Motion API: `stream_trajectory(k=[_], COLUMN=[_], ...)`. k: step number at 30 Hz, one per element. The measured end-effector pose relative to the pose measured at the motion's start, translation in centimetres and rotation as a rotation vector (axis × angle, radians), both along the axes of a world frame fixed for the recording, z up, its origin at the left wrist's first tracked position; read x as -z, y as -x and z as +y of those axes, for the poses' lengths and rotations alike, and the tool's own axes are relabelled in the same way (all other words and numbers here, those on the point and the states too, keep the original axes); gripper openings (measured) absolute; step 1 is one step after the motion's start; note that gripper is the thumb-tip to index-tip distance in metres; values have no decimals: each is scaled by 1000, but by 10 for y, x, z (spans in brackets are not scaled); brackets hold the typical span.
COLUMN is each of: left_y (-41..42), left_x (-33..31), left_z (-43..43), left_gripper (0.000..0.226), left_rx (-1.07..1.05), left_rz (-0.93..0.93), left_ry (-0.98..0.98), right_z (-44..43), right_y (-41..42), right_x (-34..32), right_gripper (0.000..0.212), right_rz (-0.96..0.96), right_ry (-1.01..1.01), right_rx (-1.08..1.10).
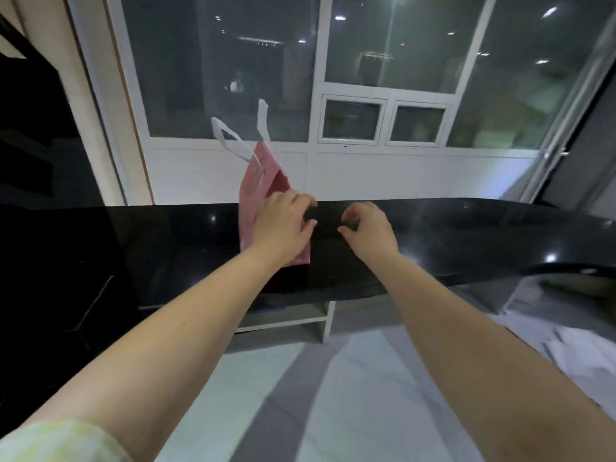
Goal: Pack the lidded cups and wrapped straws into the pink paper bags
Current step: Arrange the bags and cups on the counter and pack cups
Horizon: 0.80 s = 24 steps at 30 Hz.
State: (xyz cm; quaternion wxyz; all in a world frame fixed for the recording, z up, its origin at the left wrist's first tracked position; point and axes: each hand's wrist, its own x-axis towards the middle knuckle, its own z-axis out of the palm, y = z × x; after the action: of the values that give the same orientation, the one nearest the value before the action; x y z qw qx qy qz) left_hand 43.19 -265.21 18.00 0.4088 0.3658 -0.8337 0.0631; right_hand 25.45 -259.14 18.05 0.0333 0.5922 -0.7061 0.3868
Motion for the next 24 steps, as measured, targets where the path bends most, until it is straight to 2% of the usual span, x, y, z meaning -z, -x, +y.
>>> stream_trajectory(k=[5, 11, 16, 24], left_y=[84, 197, 279, 369], left_x=[-23, -77, -88, -61], left_z=[27, 103, 216, 460], left_gripper=[34, 35, 35, 39], left_rx=[135, 355, 584, 897], left_rz=[-238, -267, -232, -304], left_ry=[49, 161, 216, 323], right_z=[76, 205, 336, 597], right_y=[64, 145, 187, 205], right_x=[-28, -80, -89, -68], right_gripper=[20, 22, 24, 28], right_rz=[186, 282, 325, 368], right_ry=[-82, -57, -62, -209], right_rx=[205, 490, 711, 1014])
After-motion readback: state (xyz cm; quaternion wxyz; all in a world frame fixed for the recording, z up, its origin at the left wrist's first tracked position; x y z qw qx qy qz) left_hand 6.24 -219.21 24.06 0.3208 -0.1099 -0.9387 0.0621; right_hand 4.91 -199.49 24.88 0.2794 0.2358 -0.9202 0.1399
